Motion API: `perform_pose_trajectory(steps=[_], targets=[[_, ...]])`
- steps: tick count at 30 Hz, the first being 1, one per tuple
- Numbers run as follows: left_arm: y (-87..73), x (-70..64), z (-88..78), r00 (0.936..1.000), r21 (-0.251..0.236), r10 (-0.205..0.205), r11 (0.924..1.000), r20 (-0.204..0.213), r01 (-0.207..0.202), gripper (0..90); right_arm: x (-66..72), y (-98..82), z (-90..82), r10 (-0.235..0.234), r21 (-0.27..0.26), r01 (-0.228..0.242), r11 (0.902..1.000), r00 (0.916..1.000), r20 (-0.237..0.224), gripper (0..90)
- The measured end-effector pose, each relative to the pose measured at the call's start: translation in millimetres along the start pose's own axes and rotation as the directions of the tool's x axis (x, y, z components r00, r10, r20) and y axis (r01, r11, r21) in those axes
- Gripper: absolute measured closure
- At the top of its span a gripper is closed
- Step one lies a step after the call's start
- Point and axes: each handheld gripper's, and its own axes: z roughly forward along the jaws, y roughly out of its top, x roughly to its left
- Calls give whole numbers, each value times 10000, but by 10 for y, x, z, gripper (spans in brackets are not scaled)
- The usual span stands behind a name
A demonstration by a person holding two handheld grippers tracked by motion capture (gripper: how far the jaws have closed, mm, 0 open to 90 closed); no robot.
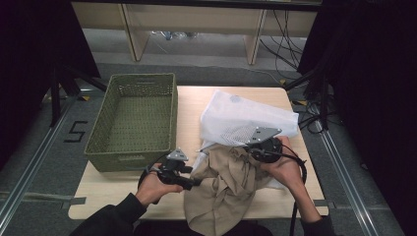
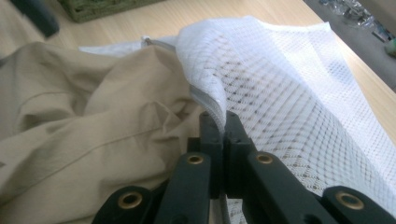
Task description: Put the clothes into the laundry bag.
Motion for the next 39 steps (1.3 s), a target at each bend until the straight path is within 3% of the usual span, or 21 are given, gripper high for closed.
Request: perform_pose_trajectory(steps=[4,7,8,10,12,13,14,15,19,21,22,24,25,27,29,30,31,33,35,37,39], targets=[[-59,-144,162,9984,532,555,9970,138,-561,216,24,32,-39,-133,-97,133,9999,9999,2,900],[-55,-232,255,9985,534,493,9973,247,-506,181,48,41,-45,-62,-75,61,10000,10000,-45,900],[-47,-267,288,9963,587,794,9950,318,-812,180,48,46,-39,-187,-115,186,9998,9998,-83,900],[-42,-299,331,9951,633,925,9935,342,-945,180,62,51,-28,-221,-86,219,9997,9997,-134,900],[11,-397,471,9909,729,1315,9884,277,-1332,187,81,58,-11,-254,-73,253,9997,9994,-224,900],[11,-397,471,9909,729,1315,9884,277,-1332,209,97,62,-12,-86,-27,86,10000,9998,-200,900],[60,-454,573,9873,709,1566,9849,257,-1581,240,103,67,-7,-151,-39,150,9999,9997,-214,900],[86,-483,621,9874,531,1564,9861,232,-1574,303,121,73,-4,-141,-52,140,9999,9996,-229,900],[205,-537,772,9842,43,1765,9843,105,-1765,704,153,100,-34,-244,-128,239,9996,9989,-394,900],[274,-570,795,9880,-284,1542,9876,22,-1541,819,155,101,-53,-213,-213,204,9996,9988,-430,900],[325,-567,790,9856,-465,1690,9845,-46,-1690,840,151,98,-71,-236,-233,225,9995,9986,-477,900],[454,-576,738,9915,-1194,1246,9845,-372,-1282,849,142,99,-126,-205,-395,184,9990,9984,-523,900],[505,-557,711,9926,-1293,1107,9847,-504,-1164,851,136,104,-157,-263,-523,232,9984,9980,-576,900],[648,-484,648,9927,-2161,765,9717,-930,-951,852,144,120,-223,-237,-717,187,9972,9974,-684,900],[770,-398,619,9924,-2657,225,9625,-1212,-543,852,152,145,-302,-253,-933,191,9955,9975,-656,900],[804,-353,616,9902,-2812,134,9582,-1388,-524,851,151,159,-338,-270,-1076,202,9940,9977,-617,900],[804,-353,616,9902,-2812,134,9582,-1388,-524,849,152,171,-369,-288,-1178,214,9928,9977,-615,900],[798,-225,723,9836,-2739,-11,9605,-1806,-493,833,161,168,-399,-281,-1156,211,9931,9979,-591,900],[738,-125,802,9852,-2601,-467,9656,-1649,22,810,175,125,-370,-128,-931,70,9956,9979,-628,900],[697,-88,811,9886,-2518,-546,9676,-1403,177,765,185,67,-308,-119,-753,63,9971,9972,-743,900],[677,-102,749,9932,-2365,-506,9713,-1051,245,647,188,6,-247,-31,-590,-17,9983,9968,-804,900]])
